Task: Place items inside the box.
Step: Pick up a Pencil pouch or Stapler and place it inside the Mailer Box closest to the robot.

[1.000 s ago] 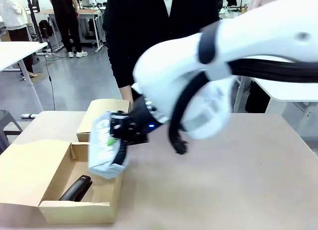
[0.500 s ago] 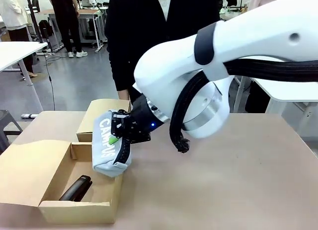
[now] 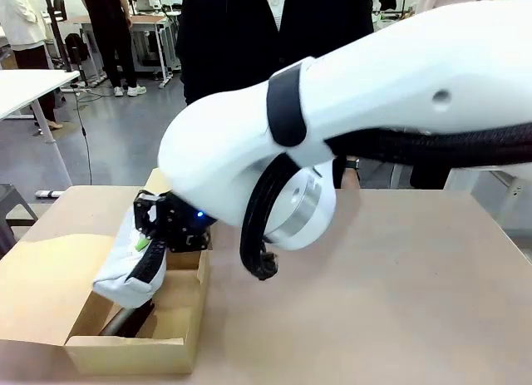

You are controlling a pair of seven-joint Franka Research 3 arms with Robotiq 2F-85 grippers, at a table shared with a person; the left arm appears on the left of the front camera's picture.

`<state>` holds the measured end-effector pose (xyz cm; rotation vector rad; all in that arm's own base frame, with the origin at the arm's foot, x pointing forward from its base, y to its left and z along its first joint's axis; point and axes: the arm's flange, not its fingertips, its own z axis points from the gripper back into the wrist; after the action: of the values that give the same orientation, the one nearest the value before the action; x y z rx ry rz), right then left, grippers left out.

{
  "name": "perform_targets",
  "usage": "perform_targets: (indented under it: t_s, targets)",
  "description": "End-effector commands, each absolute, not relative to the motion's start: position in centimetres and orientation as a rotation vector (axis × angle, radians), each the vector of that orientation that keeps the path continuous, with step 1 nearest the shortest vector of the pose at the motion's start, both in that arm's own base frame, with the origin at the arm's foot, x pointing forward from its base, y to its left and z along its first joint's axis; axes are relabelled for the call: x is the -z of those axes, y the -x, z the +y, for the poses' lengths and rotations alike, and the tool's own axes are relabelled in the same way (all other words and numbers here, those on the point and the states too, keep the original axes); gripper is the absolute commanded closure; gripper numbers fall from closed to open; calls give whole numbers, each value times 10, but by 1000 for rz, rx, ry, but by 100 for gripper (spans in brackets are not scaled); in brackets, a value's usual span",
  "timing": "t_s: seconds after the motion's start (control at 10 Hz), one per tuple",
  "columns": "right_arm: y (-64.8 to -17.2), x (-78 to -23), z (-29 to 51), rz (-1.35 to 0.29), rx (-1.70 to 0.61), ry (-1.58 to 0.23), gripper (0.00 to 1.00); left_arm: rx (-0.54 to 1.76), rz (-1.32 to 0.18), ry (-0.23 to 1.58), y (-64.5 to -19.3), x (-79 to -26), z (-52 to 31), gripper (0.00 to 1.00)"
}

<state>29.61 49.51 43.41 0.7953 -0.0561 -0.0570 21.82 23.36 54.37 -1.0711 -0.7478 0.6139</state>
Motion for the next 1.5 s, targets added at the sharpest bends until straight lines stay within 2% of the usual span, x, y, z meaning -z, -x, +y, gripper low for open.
perform_targets:
  t_s: [0.0, 0.2, 0.4, 0.7, 1.4]
  targets:
    - [-304, -444, 540, 19, 96, -724, 94, -599, -769, 1084, -218, -545, 233, 0]
    - [-304, -431, 563, 39, 78, -667, 94, -599, -769, 1084, -218, -545, 233, 0]
    - [-308, -420, 571, -23, 96, -592, 94, -599, -769, 1084, -218, -545, 233, 0]
    - [-315, -398, 577, 10, 103, -535, 94, -599, -769, 1084, -218, -545, 233, 0]
    - [-324, -350, 581, 49, 119, -481, 94, -599, -769, 1084, -218, -545, 233, 0]
